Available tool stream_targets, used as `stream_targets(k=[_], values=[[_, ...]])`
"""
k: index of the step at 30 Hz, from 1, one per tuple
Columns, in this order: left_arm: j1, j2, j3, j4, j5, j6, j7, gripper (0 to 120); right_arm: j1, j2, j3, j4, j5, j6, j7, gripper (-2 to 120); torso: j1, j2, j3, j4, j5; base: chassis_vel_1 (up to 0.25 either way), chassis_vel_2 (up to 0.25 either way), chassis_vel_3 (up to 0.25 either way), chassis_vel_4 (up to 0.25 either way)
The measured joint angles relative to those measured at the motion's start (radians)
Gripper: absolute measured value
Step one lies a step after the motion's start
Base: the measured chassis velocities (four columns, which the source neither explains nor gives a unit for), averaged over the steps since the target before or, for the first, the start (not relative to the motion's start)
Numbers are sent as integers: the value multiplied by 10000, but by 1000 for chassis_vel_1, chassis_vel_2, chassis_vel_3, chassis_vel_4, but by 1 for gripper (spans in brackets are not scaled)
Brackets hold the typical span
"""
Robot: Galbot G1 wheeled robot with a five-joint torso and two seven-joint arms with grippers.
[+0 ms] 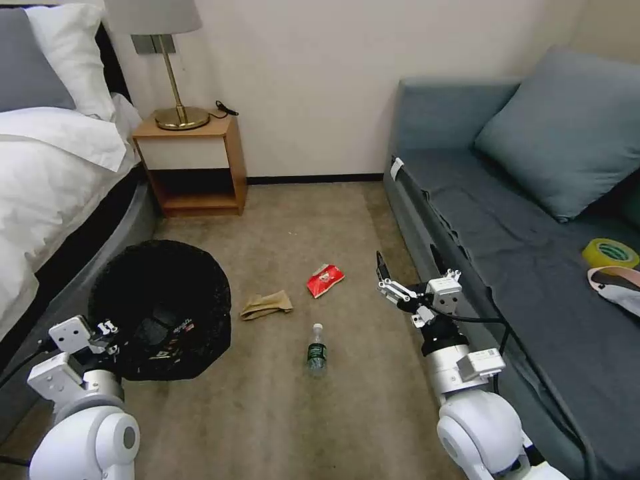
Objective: Pick up the trash bin, then pick up the garbage on the floor and place it into the trash bin.
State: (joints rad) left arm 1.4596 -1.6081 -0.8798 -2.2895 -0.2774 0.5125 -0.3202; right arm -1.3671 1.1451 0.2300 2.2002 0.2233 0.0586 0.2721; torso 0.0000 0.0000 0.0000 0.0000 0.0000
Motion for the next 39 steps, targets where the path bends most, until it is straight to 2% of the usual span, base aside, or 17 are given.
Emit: stream_targets(k=[7,11,16,21,24,31,39], values=[[6,-1,-36,-54,-29,6,0,3,24,-92,-100,-71,121,9,0,100,0,0,0,-1,1,-82,63,67,-64],[66,0,-8,-250,40,105,2,3,198,-678,-261,-173,1100,110,-33,100,1,0,1,0,1,-33,30,26,-37],[37,0,45,-353,41,220,8,3,483,-1071,-479,-267,1746,125,-62,100,1,0,0,0,0,0,0,0,0],[73,0,163,-350,158,225,13,3,1337,-1464,-1109,-351,2549,-518,315,100,0,0,-1,-1,0,0,0,0,0],[106,0,201,-340,218,212,19,3,2210,-1693,-1607,-586,3087,-1202,768,100,0,0,-1,1,0,0,0,0,0],[93,0,-38,-383,114,212,28,3,3666,-1863,-2460,-1234,4543,-2410,1473,100,1,0,0,0,1,0,0,0,0],[102,0,-239,-417,0,211,38,3,5278,-1841,-3726,-2232,6181,-3386,2160,100,1,0,0,0,1,0,0,0,0]])
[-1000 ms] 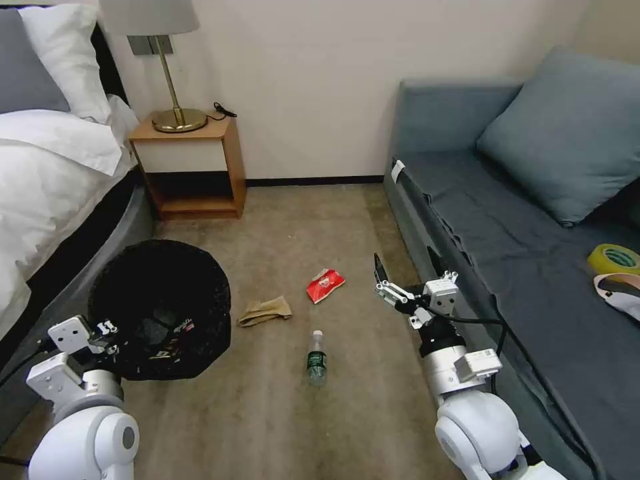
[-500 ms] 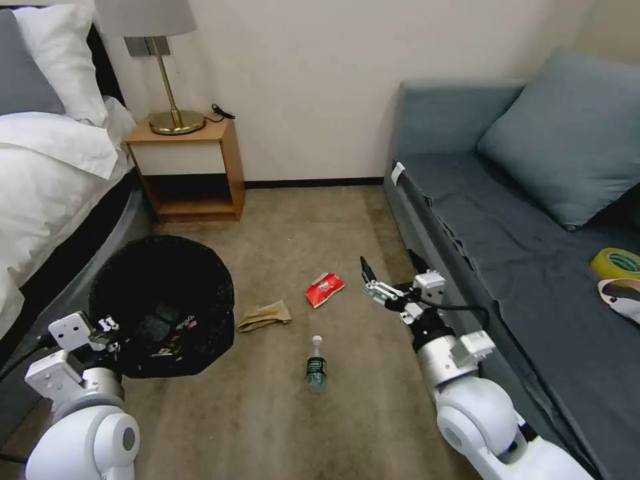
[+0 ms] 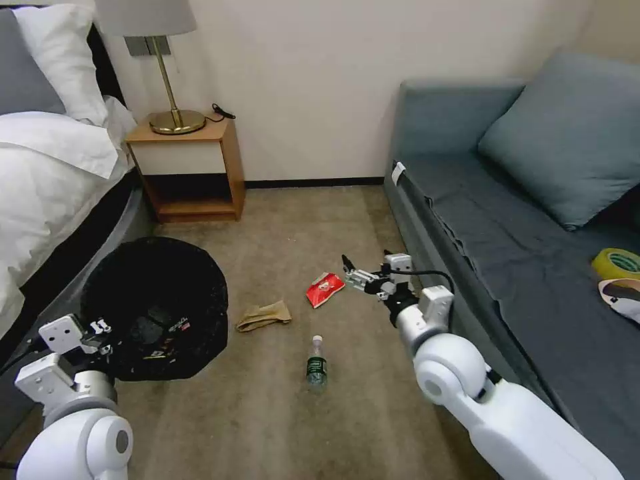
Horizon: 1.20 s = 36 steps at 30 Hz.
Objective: Pick up the trash bin, then pick up the garbage on the floor and place it into the trash bin.
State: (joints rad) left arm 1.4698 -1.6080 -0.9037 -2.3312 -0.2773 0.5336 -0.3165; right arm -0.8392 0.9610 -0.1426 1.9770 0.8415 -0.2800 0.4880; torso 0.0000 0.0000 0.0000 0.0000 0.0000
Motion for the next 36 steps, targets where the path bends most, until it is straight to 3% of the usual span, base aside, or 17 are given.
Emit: stream_targets(k=[7,12,18,26,36], values=[[13,-1,-135,-5,-74,-41,17,3,2079,188,-1812,-1499,1400,-1108,371,100,0,0,1,2,0,0,0,0,0],[24,-1,-291,-36,-226,-74,27,3,2869,382,-3156,-2572,2171,-1820,442,100,0,0,1,0,-2,0,0,0,0],[26,-1,-386,-112,-317,-87,29,3,3177,716,-4022,-3412,2379,-2006,442,100,0,-1,1,1,-1,0,0,0,0],[48,-1,-563,-135,-408,-123,59,3,3876,1802,-5456,-5563,2520,-2348,70,100,0,-1,1,1,-1,0,0,0,0],[20,-1,-585,-26,-408,-184,60,3,4001,2428,-6365,-6478,2370,-2475,-234,100,1,0,0,0,-1,0,0,0,0]])
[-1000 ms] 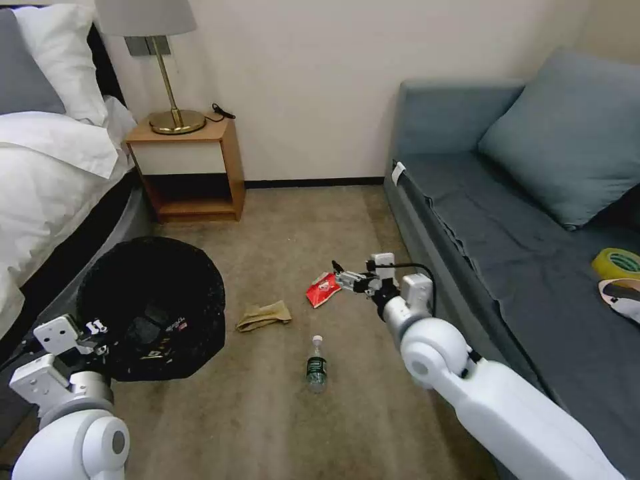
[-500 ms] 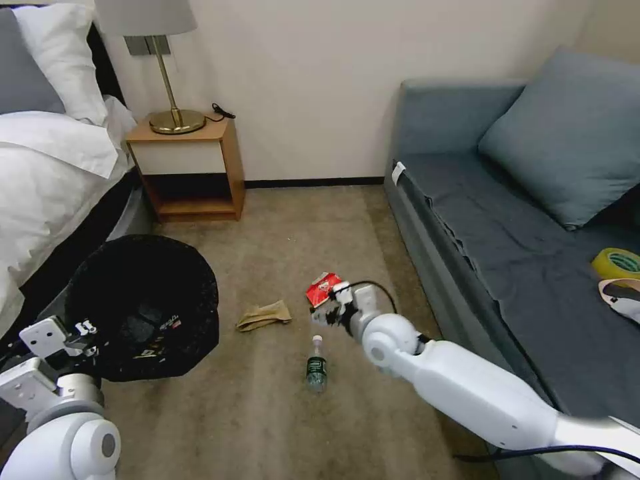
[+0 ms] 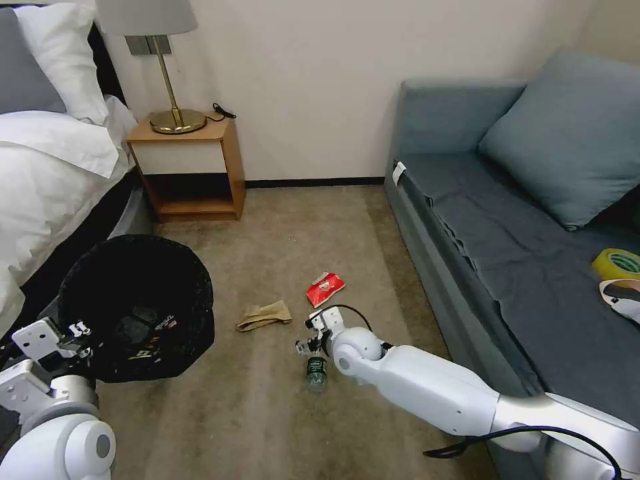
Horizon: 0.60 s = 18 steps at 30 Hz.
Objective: Pick up the trash bin, then pick up the garbage on the floor and place it into the trash bin.
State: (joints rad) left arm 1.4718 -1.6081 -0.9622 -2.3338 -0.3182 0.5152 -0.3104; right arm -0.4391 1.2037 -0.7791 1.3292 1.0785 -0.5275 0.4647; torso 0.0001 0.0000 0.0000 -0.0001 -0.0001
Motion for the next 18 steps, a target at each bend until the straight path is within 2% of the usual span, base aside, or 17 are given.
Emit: stream_targets(k=[11,18], values=[[24,0,-48,19,5,-95,8,3,-83,705,-376,-1428,-596,252,-618,100,-1,0,0,2,1,0,0,0,0],[34,0,-51,34,7,-113,12,3,-242,859,-356,-2120,-968,485,-917,100,-1,0,0,0,0,0,0,0,0]])
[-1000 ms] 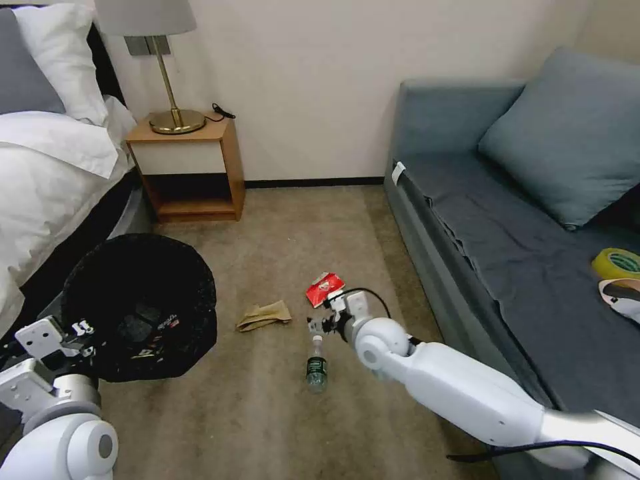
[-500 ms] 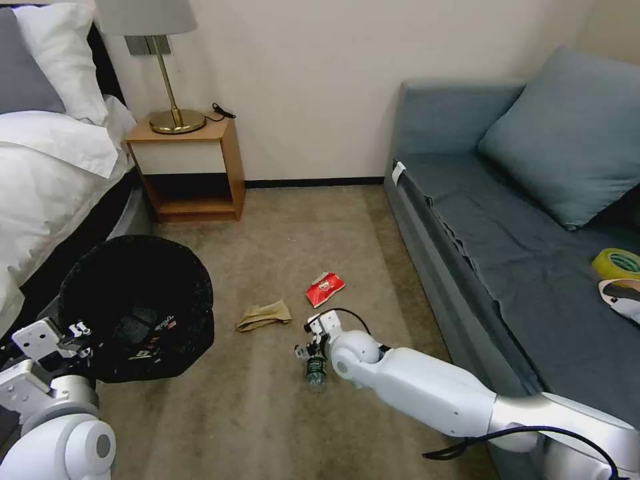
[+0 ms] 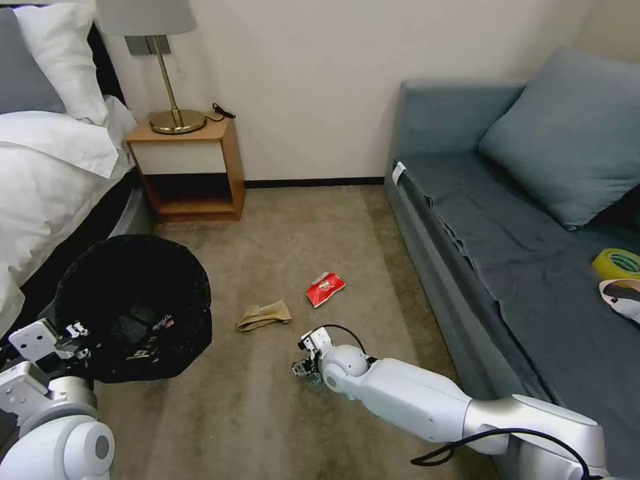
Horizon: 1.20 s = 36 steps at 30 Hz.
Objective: Pick up the trash bin, then pick up the garbage on the floor and place it into the trash bin.
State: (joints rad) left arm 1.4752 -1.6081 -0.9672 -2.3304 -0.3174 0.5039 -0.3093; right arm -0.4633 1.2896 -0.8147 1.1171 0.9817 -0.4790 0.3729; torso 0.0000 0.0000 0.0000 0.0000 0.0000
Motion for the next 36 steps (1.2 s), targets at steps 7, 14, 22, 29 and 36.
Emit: stream_targets(k=[7,14,22,29,36], values=[[13,0,1,1,23,-7,3,3,-161,60,164,-472,-285,202,-209,100,0,0,0,0,0,0,0,0,0],[27,0,6,12,40,-13,5,3,-303,142,292,-749,-353,348,-308,100,0,0,0,0,0,0,0,0,0],[17,0,-5,103,82,-57,14,3,-395,202,319,-844,-391,400,-403,98,0,0,0,0,0,0,0,0,0],[1,0,-10,104,85,-60,19,3,-475,207,319,-884,-478,476,-488,73,0,0,0,0,0,0,0,0,0],[-28,0,20,116,112,-60,23,3,-497,131,320,-810,-503,532,-503,51,0,0,0,1,1,0,0,0,0]])
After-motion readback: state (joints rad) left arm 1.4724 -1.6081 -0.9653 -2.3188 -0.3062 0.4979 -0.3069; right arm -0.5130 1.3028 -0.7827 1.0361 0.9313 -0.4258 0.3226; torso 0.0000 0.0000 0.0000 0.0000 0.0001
